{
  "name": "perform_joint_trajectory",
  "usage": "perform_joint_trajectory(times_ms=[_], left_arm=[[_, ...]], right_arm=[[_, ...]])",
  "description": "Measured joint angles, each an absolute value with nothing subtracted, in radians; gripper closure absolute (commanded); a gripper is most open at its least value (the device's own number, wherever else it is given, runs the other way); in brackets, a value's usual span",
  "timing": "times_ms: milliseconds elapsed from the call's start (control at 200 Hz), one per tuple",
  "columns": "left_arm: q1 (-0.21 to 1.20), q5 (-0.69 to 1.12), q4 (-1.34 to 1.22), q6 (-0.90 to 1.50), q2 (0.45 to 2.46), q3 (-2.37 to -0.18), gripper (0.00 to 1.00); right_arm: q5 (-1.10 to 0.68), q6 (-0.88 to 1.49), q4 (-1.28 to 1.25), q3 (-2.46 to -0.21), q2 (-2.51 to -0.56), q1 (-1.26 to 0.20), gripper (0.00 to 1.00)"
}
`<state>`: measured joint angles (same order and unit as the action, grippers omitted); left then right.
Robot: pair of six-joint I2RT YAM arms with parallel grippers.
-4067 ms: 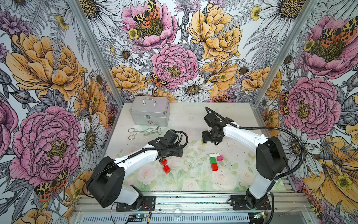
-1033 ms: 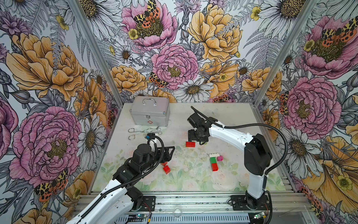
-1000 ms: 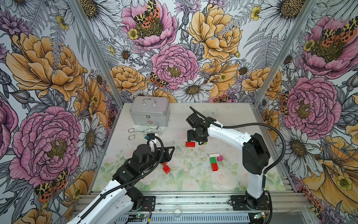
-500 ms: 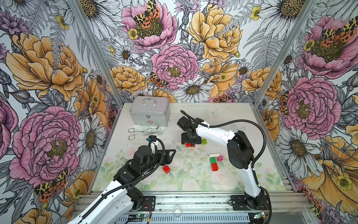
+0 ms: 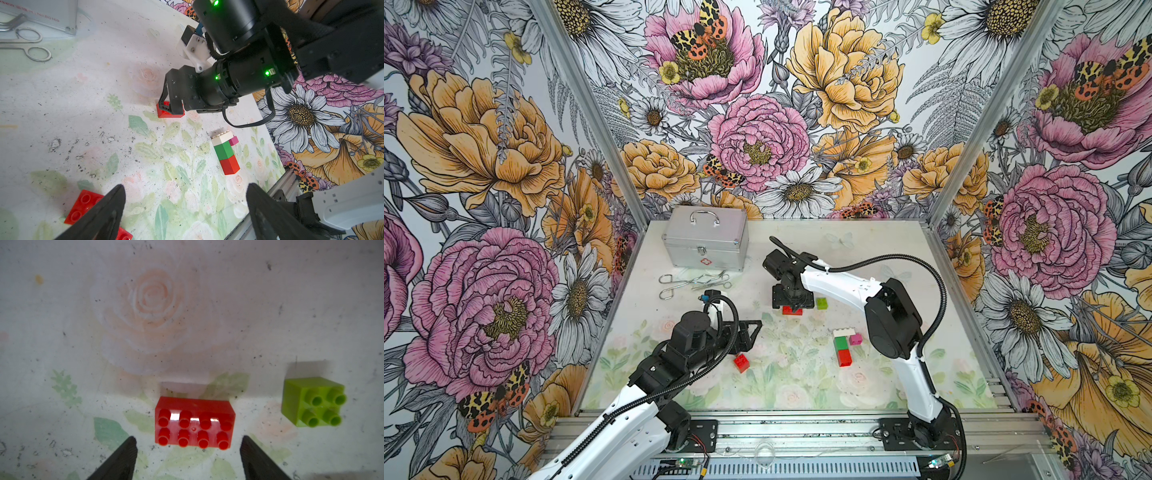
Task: Assemble the letter r with lego
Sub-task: Pick up the lego brick from the center of the board.
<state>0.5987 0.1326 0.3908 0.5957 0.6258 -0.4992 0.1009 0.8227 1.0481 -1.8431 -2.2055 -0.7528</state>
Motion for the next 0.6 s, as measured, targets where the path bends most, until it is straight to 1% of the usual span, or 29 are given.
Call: perform_joint_trajectory(times_ms=[425,600], left_arm=[[0.599,0.133,0.383,0.596,0.637,-0.499,0.07],[0.598,0.133,0.384,0.596,0.637,-0.499,0.08]], right_arm=[[0.101,0.822,1.047,-1.842,-2.225,-0.740,0.23],[0.096,0.822,1.044,-1.838,-2.240,-0.740,0.25]])
